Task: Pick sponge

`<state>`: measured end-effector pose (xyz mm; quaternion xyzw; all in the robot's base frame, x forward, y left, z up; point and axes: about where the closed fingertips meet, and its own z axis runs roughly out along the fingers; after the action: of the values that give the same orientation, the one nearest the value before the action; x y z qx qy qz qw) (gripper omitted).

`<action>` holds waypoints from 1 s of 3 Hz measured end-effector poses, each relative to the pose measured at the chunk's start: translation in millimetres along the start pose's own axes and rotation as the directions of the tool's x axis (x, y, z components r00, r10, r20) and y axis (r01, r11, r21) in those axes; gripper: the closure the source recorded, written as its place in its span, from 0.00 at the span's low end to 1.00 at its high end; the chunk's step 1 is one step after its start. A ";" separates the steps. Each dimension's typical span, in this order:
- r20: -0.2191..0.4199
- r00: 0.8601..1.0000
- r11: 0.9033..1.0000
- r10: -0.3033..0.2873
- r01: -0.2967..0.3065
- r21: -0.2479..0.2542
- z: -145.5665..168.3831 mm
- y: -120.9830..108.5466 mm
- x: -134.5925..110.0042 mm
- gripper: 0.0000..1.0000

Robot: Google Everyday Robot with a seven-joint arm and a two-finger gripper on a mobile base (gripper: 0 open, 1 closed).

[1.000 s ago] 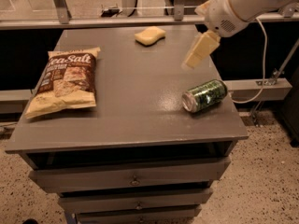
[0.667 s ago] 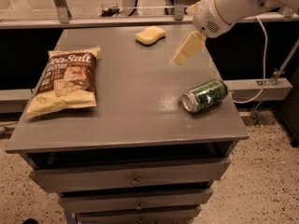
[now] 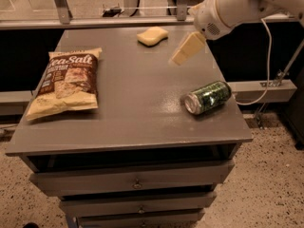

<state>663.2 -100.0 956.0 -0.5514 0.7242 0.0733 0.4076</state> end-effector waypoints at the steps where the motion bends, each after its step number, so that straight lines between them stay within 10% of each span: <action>1: 0.080 0.993 0.994 0.084 -0.089 0.060 32.5 -27.0 2.1 0.00; 3: 0.249 0.929 0.939 0.274 -0.314 0.138 114.1 -109.7 2.3 0.00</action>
Offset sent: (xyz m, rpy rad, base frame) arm 0.1707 0.0122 -0.0321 0.4472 -0.0938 -0.2679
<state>815.4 -80.1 917.1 -0.3861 0.7514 0.1318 0.5186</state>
